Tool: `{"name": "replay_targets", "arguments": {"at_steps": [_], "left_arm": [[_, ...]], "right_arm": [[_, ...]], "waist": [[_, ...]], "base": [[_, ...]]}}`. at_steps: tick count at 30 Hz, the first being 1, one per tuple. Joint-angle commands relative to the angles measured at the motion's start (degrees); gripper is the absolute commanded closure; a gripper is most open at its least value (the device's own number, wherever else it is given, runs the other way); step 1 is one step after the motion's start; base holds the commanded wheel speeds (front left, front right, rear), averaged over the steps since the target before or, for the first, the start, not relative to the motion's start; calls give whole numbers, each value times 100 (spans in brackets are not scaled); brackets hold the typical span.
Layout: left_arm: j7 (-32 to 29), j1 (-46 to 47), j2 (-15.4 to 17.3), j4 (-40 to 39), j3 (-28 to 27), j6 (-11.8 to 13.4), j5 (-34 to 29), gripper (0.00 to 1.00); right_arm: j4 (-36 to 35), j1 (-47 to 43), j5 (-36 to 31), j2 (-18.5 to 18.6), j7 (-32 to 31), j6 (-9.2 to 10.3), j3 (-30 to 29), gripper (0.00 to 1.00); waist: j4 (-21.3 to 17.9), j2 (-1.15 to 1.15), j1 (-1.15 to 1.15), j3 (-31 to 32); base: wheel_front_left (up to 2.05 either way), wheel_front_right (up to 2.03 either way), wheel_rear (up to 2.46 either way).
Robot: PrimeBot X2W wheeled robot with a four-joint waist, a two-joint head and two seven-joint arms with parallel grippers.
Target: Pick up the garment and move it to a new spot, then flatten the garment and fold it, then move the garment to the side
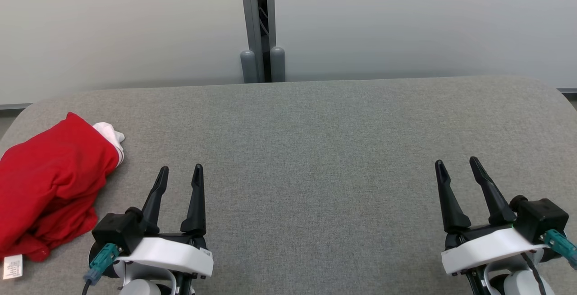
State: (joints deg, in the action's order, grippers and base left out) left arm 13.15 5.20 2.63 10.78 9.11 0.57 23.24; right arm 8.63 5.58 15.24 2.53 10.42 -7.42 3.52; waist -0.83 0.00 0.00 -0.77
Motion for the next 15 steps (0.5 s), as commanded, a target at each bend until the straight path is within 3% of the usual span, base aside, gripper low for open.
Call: {"name": "replay_targets", "arguments": {"at_steps": [1,15], "left_arm": [[40,3,29,-29,-26,19,-150,0],[128,-100,34,-32,-4,89,-778,0]], "right_arm": [[-75,-6,-152,43,82,-10,32,0],[-186,-90,-765,52,307,-11,203,0]], "waist": [[-4,0,0,-3],[1,0,0,1]], "base": [[0,0,0],[0,0,0]]}}
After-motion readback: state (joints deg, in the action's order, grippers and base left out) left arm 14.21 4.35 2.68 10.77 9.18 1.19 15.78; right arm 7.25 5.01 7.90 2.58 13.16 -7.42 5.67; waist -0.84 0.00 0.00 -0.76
